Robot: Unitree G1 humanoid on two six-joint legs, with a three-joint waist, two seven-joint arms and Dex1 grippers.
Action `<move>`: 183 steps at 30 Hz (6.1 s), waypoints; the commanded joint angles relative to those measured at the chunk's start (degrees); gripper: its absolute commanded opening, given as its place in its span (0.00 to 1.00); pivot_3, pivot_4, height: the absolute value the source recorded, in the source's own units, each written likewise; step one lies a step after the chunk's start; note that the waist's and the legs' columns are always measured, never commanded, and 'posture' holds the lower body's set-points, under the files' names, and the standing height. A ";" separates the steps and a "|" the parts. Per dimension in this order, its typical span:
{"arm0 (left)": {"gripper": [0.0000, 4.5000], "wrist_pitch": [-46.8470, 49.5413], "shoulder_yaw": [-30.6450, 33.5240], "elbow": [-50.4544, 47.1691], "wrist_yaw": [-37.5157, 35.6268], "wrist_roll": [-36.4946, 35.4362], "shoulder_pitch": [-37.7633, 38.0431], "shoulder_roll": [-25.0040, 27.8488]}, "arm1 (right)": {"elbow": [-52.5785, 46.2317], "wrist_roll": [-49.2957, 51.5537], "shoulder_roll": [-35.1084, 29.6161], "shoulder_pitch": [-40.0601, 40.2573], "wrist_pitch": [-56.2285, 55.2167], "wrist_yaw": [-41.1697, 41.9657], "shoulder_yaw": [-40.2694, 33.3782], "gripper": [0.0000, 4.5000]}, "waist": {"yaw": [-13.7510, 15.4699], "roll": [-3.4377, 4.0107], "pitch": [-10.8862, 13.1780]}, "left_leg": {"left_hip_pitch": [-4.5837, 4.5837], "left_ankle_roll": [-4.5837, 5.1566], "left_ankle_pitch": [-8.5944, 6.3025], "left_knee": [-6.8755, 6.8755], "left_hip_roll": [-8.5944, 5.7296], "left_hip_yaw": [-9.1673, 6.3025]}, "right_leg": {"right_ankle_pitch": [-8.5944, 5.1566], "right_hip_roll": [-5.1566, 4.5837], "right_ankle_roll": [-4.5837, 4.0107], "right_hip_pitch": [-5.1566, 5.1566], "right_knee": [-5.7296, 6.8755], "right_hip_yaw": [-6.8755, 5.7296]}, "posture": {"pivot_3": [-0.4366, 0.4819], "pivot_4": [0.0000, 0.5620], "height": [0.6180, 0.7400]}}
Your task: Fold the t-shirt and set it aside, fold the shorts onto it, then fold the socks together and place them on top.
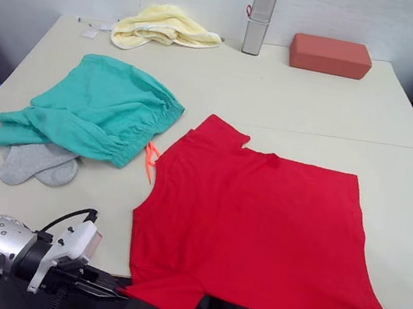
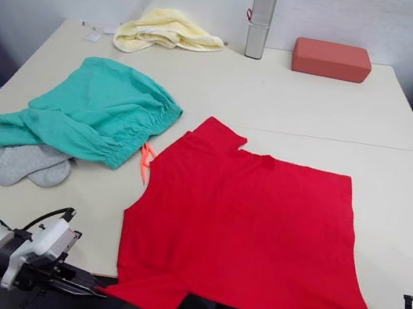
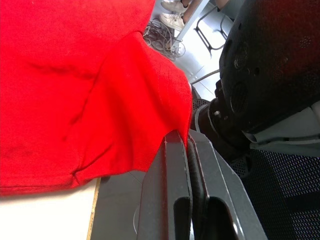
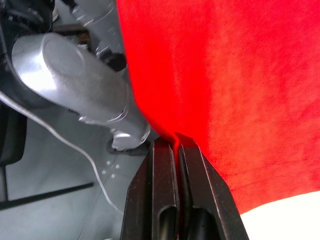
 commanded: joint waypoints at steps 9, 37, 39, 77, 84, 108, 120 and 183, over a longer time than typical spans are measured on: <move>0.00 13.93 0.44 8.61 5.14 -4.50 -14.24 2.82 | -6.69 2.41 0.06 -1.32 12.47 -0.10 -2.00 0.00 | 0.04 0.02 0.01 | -0.01 -0.07 0.08 0.02 0.00 -0.02 | 0.06 0.00 0.11 0.00 0.06 -0.02 | 0.48 0.27 1.00; 0.00 4.53 0.89 7.03 6.43 -0.91 -19.80 -2.32 | -17.50 2.71 3.14 -9.43 25.74 -3.38 -6.32 0.00 | -0.01 -0.02 0.05 | 0.01 -0.13 0.06 0.01 0.00 -0.01 | 0.07 0.00 0.11 -0.01 0.09 0.02 | 0.48 0.27 1.00; 0.00 4.11 -1.39 14.60 10.72 2.55 -30.36 -4.47 | -15.35 2.17 2.28 -20.52 29.02 -7.00 -3.22 0.00 | -0.07 0.02 0.04 | 0.03 -0.08 0.09 0.12 -0.01 0.00 | 0.09 0.00 0.14 -0.01 0.22 0.02 | 0.48 0.27 1.00; 0.00 -34.74 1.51 21.05 25.97 18.94 -27.99 -10.36 | 34.51 -9.16 6.08 -52.49 -9.82 -10.39 10.68 0.00 | -1.71 -1.12 0.82 | -0.94 0.38 0.70 0.33 0.00 1.62 | 0.99 -0.32 0.63 -1.01 0.30 -0.44 | 0.48 0.27 1.00; 0.00 -23.50 0.28 8.69 17.49 14.06 -10.70 -5.09 | 28.22 -6.88 4.41 -41.76 -7.58 -7.52 8.77 0.00 | -1.51 -0.74 0.74 | 0.01 -0.09 0.10 0.15 0.17 1.61 | 0.87 -0.28 0.43 -0.24 -0.12 -0.37 | 0.48 0.27 1.00; 0.00 4.44 9.42 5.34 -0.50 -5.83 -2.69 7.71 | -2.51 1.56 3.89 -5.08 13.24 -5.33 -1.48 0.00 | -0.90 -0.45 0.57 | 0.10 -0.27 -0.07 0.17 0.41 1.60 | 0.59 -0.10 -0.02 -0.25 -0.03 -0.43 | 0.48 0.27 1.00; 0.00 12.57 -7.78 16.29 1.05 1.41 -24.37 8.10 | -4.76 -1.25 0.24 -12.24 34.00 -5.15 3.09 0.00 | -0.30 -0.43 0.56 | 0.01 -0.20 -0.01 0.16 0.42 1.61 | 0.57 -0.09 -0.05 -0.40 0.09 -0.43 | 0.48 0.27 1.00; 0.00 -17.83 -17.64 18.49 18.62 26.27 -26.04 -20.16 | -21.18 -3.55 15.03 -15.17 28.87 -13.97 2.83 0.01 | 0.14 -0.60 0.51 | 0.03 -0.02 0.07 0.20 0.43 1.65 | 0.62 -0.07 0.04 -0.37 0.14 -0.40 | 0.48 0.27 1.00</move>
